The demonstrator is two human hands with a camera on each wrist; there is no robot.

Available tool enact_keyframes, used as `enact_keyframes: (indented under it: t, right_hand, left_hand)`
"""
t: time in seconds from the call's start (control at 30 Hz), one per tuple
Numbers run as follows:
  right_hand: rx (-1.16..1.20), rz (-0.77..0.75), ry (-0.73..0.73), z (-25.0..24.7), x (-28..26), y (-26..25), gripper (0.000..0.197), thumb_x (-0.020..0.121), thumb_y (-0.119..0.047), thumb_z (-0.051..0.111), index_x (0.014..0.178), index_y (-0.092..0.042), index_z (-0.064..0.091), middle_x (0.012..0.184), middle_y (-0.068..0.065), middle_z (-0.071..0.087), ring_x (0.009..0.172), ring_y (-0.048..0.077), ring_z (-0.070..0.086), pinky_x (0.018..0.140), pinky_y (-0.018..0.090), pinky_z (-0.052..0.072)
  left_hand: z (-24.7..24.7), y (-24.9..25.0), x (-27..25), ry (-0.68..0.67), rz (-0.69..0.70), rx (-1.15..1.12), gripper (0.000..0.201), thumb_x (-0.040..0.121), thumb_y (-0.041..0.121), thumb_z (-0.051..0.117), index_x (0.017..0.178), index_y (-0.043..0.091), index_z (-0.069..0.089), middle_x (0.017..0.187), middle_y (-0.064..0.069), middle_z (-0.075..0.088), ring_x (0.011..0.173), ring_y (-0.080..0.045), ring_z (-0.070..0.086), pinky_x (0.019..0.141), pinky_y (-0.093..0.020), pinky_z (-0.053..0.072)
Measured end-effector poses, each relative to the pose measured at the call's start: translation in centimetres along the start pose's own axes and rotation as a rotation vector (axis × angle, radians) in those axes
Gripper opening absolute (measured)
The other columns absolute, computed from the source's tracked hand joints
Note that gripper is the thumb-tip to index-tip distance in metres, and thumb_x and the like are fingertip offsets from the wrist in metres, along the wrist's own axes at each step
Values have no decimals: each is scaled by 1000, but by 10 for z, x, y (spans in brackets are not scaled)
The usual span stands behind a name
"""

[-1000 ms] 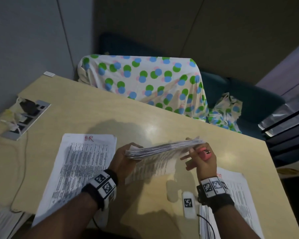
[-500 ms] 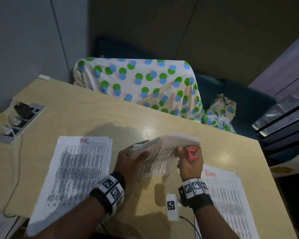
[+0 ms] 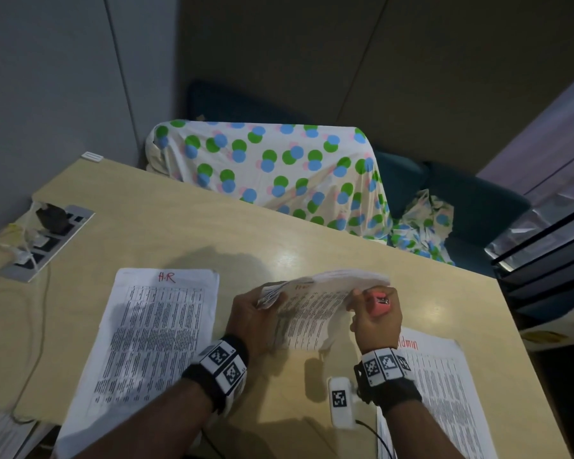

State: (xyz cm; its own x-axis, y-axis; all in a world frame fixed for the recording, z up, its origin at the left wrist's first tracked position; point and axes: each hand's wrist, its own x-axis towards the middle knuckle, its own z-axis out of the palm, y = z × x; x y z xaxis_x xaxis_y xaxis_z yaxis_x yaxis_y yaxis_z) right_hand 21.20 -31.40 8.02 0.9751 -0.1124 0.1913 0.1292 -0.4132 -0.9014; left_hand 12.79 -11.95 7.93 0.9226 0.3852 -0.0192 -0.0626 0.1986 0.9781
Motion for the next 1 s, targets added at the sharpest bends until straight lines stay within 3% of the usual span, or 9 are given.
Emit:
enact_keyframes:
  t: [0.2, 0.3, 0.4, 0.47, 0.57, 0.67, 0.8, 0.9, 1.0]
  right_hand:
    - [-15, 8, -8, -5, 3, -7, 19, 81, -32, 69, 78, -28, 50, 72, 17, 66, 62, 39, 64, 58, 59, 54]
    - [12, 23, 43, -4, 8, -10, 20, 81, -25, 70, 76, -26, 50, 65, 16, 67, 56, 38, 63, 59, 59, 55]
    - [14, 34, 34, -3, 10, -3, 19, 75, -39, 67, 76, -30, 51, 73, 18, 68, 58, 39, 63, 59, 59, 55]
    - [-39, 32, 29, -4, 9, -6, 18, 77, -40, 68, 80, -32, 52, 76, 13, 68, 61, 35, 64, 63, 56, 57]
    - [-17, -39, 129, -10, 8, -19, 24, 83, -17, 71, 99, -32, 60, 98, 11, 70, 77, 4, 65, 78, 32, 59]
    - [84, -156, 220, -18, 10, -38, 30, 79, -21, 71, 94, -44, 58, 109, 10, 68, 89, 32, 67, 76, 56, 57]
    - [291, -293, 220, -21, 9, -75, 21, 82, -13, 69, 87, -28, 57, 101, 15, 69, 84, 49, 65, 66, 68, 52]
    - [502, -365, 127, -15, 8, -112, 25, 89, 4, 61, 86, -19, 52, 85, 1, 71, 75, 27, 72, 59, 40, 60]
    - [775, -273, -31, 0, 5, -144, 18, 89, 5, 53, 85, -11, 49, 64, 0, 67, 60, 20, 69, 56, 32, 58]
  left_hand:
    - [-4, 0, -1, -127, -44, 32, 31, 91, 2, 50, 88, 20, 75, 85, -1, 73, 76, -14, 70, 64, -19, 57]
    - [-8, -9, 4, -64, -98, 119, 33, 89, 4, 56, 85, 35, 68, 83, 8, 71, 82, -12, 68, 69, -19, 53]
    - [-8, -16, 8, -23, -81, 240, 20, 85, 8, 61, 85, 26, 69, 71, 11, 66, 81, -19, 63, 74, -29, 51]
    - [-3, -7, 5, -44, 11, 257, 12, 85, 21, 63, 86, 32, 68, 70, 18, 70, 75, -4, 67, 67, -20, 53]
    - [1, 10, 3, 10, 119, 372, 16, 78, 51, 42, 76, 41, 54, 58, 18, 62, 62, 17, 60, 46, -5, 45]
    - [4, 10, 10, 49, 114, 433, 30, 82, 50, 43, 69, 26, 56, 63, 14, 57, 55, 6, 60, 45, -9, 46]
    - [7, 5, 18, 81, 147, 456, 24, 91, 19, 55, 71, 7, 60, 61, 0, 62, 56, -12, 60, 48, -18, 50]
    - [11, 3, 18, 44, 236, 438, 32, 88, 33, 55, 69, 9, 60, 61, -7, 65, 54, -17, 62, 48, -30, 56]
    - [15, 8, 14, -5, 382, 401, 35, 87, 50, 46, 68, 23, 56, 55, 9, 57, 47, -6, 55, 43, -12, 42]
